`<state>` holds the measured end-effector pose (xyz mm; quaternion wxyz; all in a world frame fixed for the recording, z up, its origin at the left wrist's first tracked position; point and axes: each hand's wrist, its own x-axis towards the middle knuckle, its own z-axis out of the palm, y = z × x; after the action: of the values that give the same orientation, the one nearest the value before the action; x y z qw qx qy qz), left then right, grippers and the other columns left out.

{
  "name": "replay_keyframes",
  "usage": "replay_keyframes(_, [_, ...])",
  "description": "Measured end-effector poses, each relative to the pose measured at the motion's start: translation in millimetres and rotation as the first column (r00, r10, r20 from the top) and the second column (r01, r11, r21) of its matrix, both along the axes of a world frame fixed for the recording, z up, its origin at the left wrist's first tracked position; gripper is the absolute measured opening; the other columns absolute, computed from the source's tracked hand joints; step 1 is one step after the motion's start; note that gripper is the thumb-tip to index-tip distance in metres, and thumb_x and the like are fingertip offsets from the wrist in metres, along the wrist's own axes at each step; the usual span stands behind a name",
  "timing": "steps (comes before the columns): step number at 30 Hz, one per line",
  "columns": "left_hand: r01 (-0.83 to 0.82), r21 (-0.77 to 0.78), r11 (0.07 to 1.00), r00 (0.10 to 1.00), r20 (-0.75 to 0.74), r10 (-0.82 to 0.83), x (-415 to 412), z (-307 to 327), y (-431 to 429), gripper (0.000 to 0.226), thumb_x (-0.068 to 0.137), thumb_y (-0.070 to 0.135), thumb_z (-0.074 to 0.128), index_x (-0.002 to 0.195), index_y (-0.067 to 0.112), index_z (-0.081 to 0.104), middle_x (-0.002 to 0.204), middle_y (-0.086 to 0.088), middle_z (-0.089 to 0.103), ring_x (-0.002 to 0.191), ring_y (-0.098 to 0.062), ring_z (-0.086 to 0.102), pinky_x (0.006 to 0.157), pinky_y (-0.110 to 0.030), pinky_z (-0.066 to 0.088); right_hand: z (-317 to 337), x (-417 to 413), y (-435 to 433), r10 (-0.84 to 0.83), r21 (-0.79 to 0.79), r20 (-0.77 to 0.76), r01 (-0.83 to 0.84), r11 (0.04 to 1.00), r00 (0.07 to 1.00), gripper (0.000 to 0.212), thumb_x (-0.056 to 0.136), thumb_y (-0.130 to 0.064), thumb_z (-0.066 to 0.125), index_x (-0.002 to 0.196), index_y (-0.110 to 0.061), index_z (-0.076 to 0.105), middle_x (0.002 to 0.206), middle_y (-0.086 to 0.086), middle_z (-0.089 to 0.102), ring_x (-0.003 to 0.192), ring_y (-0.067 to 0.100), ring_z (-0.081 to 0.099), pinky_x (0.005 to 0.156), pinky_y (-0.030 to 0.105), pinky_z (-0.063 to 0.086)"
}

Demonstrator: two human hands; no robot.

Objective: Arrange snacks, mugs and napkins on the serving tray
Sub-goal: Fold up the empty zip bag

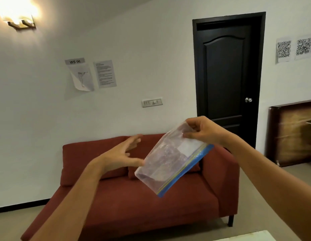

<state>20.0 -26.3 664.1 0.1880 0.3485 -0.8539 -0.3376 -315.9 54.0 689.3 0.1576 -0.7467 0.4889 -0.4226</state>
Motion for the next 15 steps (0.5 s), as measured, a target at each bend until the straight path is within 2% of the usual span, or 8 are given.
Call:
replay_keyframes(3, [-0.035, -0.14, 0.99, 0.999, -0.005, 0.035, -50, -6, 15, 0.102, 0.06, 0.062, 0.09, 0.148, 0.045, 0.04, 0.141, 0.023, 0.055, 0.128, 0.002, 0.055, 0.108, -0.031, 0.047, 16, 26, -9, 0.008, -0.044, -0.228, -0.019, 0.999, 0.974, 0.024, 0.088, -0.02, 0.076, 0.098, -0.041, 0.071, 0.094, -0.014, 0.075, 0.09, 0.003, 0.069, 0.086, 0.027, 0.054])
replay_keyframes(5, [-0.087, -0.197, 0.977, 0.994, -0.077, 0.073, -70, -16, 15, 0.07, 0.067, 0.05, 0.087, 0.131, 0.037, 0.06, 0.119, 0.015, 0.07, 0.109, -0.005, 0.067, 0.097, -0.037, 0.056, 20, 38, -17, -0.028, -0.104, -0.333, -0.007, 0.995, 0.942, 0.026, 0.088, -0.023, 0.076, 0.11, -0.035, 0.072, 0.099, -0.014, 0.075, 0.094, 0.004, 0.068, 0.089, 0.029, 0.055])
replay_keyframes(7, [-0.107, -0.121, 0.987, 0.968, -0.24, 0.075, -76, -28, 13, 0.039, 0.074, 0.033, 0.085, 0.111, 0.033, 0.071, 0.099, 0.006, 0.077, 0.093, -0.013, 0.074, 0.088, -0.042, 0.06, 20, 40, -20, -0.109, -0.197, -0.354, 0.04, 0.98, 0.929, 0.047, 0.086, -0.026, 0.076, 0.131, -0.032, 0.063, 0.113, -0.014, 0.072, 0.103, 0.004, 0.065, 0.098, 0.035, 0.053])
replay_keyframes(9, [-0.121, -0.051, 0.991, 0.926, -0.365, 0.094, -77, -39, 11, 0.032, 0.078, 0.025, 0.085, 0.107, 0.031, 0.074, 0.096, 0.002, 0.079, 0.091, -0.016, 0.076, 0.086, -0.037, 0.06, 10, 34, -16, -0.219, -0.335, -0.185, 0.149, 0.931, 0.958, 0.083, 0.078, -0.037, 0.083, 0.149, -0.039, 0.041, 0.128, -0.013, 0.063, 0.117, 0.006, 0.058, 0.104, 0.036, 0.049])
replay_keyframes(11, [-0.13, 0.023, 0.991, 0.867, -0.482, 0.125, -79, -46, 13, 0.032, 0.079, 0.021, 0.087, 0.107, 0.031, 0.076, 0.098, 0.001, 0.08, 0.095, -0.016, 0.076, 0.081, -0.028, 0.06, -15, 26, -6, -0.231, -0.312, 0.187, 0.281, 0.908, 0.955, 0.117, 0.065, -0.051, 0.09, 0.155, -0.048, 0.016, 0.146, -0.012, 0.049, 0.133, 0.005, 0.046, 0.109, 0.024, 0.04])
replay_keyframes(12, [-0.126, 0.075, 0.989, 0.827, -0.542, 0.147, -80, -47, 14, 0.032, 0.078, 0.018, 0.087, 0.107, 0.029, 0.076, 0.099, 0.0, 0.08, 0.096, -0.017, 0.076, 0.078, -0.024, 0.059, -32, 24, -2, -0.219, -0.198, 0.361, 0.305, 0.932, 0.906, 0.13, 0.059, -0.055, 0.093, 0.156, -0.049, 0.005, 0.153, -0.011, 0.042, 0.139, 0.005, 0.04, 0.111, 0.023, 0.035])
replay_keyframes(13, [-0.11, 0.124, 0.986, 0.787, -0.595, 0.162, -81, -48, 16, 0.033, 0.077, 0.015, 0.088, 0.106, 0.026, 0.076, 0.1, -0.003, 0.08, 0.097, -0.019, 0.076, 0.077, -0.022, 0.059, -49, 23, 3, -0.21, -0.041, 0.492, 0.264, 0.964, 0.845, 0.142, 0.054, -0.056, 0.094, 0.156, -0.047, -0.004, 0.159, -0.007, 0.036, 0.144, 0.009, 0.036, 0.115, 0.028, 0.033])
replay_keyframes(15, [-0.06, 0.182, 0.981, 0.737, -0.655, 0.167, -83, -49, 18, 0.037, 0.075, 0.013, 0.089, 0.109, 0.019, 0.076, 0.104, -0.008, 0.079, 0.099, -0.024, 0.076, 0.078, -0.025, 0.06, -82, 23, 7, -0.163, 0.228, 0.604, 0.027, 0.973, 0.78, 0.154, 0.051, -0.05, 0.097, 0.158, -0.035, -0.012, 0.163, 0.002, 0.033, 0.147, 0.018, 0.036, 0.121, 0.043, 0.031])
